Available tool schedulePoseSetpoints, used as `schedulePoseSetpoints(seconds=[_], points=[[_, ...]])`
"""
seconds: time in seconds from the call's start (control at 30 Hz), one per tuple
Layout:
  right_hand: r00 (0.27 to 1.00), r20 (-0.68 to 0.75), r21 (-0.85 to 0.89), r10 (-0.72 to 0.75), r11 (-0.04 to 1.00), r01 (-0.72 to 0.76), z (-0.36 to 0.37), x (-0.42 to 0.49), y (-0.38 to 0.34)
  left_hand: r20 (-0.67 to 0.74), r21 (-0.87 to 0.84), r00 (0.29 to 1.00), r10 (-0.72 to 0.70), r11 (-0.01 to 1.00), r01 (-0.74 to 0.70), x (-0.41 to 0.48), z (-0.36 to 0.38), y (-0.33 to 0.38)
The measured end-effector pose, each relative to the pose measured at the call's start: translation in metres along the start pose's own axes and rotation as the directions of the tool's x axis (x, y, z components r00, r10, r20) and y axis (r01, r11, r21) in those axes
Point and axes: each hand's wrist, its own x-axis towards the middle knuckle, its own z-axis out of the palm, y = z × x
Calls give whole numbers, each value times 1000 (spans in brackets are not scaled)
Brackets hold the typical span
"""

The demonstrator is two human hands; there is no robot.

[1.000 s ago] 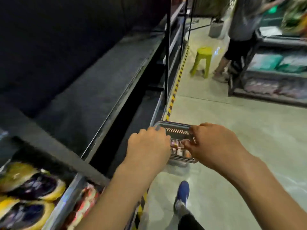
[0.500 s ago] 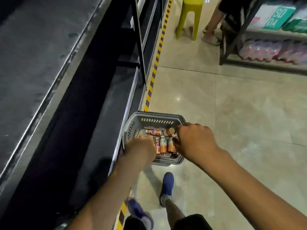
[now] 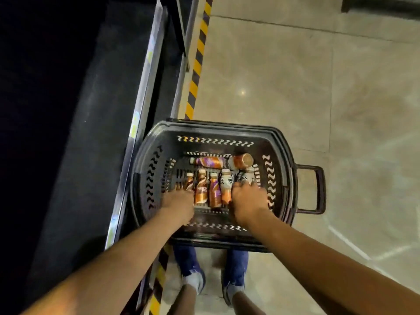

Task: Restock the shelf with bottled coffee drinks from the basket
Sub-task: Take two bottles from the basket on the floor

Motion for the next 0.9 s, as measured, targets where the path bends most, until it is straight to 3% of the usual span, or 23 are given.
schedulePoseSetpoints(seconds=[0.13, 0.2, 0.23, 0.33, 0.4, 0.47, 0.57, 0.67, 0.77, 0.9], points=[[997, 74, 22, 30, 999, -31, 79, 114, -18, -3, -85, 1000, 9, 996, -9, 116, 73, -6], [988, 127, 219, 83, 970, -109, 117, 162, -23, 2, -281, 997, -78, 957, 76, 165, 106, -5], [977, 165, 387, 138, 902, -192, 134, 184, -25, 6, -420, 988, -154, 897, 142, 189, 123, -5], [921, 273, 716, 278, 580, -387, 176, 246, -29, 137, -802, 917, -375, 502, 325, 243, 158, -5], [894, 306, 776, 327, 459, -433, 196, 277, -33, 229, -888, 866, -445, 269, 373, 269, 178, -4], [856, 302, 784, 420, 402, -474, 206, 296, -38, 244, -915, 819, -520, 155, 371, 289, 193, -1], [816, 301, 783, 493, 361, -507, 213, 320, -50, 221, -887, 770, -598, 205, 414, 310, 212, -3], [797, 311, 807, 517, 300, -509, 214, 333, -62, 210, -922, 759, -616, 135, 364, 317, 219, -10], [825, 299, 816, 480, 320, -481, 215, 331, -60, 237, -927, 770, -592, 101, 362, 314, 217, -21], [857, 342, 875, 385, 201, -440, 197, 301, -49, 307, -925, 802, -513, 38, 379, 293, 192, -27]])
